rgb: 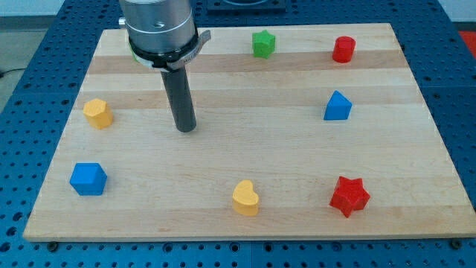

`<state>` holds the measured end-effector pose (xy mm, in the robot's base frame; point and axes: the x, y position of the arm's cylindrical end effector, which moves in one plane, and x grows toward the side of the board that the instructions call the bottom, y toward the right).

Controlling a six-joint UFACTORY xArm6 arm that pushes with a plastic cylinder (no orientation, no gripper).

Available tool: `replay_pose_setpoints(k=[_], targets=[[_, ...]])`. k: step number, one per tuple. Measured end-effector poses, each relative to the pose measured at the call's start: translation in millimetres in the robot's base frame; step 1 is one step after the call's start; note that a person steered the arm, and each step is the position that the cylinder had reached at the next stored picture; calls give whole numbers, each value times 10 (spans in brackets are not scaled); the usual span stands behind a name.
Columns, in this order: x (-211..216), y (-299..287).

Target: Move your arm towards the right side of the yellow heart

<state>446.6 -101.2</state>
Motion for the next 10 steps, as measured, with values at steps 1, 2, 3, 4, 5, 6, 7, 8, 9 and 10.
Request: replay_pose_setpoints(k=[1,2,3,4,5,6,7,8,9,10], targets=[[0,0],[32,80],[48,90],[48,109],[34,146],[-20,330],[-4,521],[40,930],[351,1233],[921,1374]])
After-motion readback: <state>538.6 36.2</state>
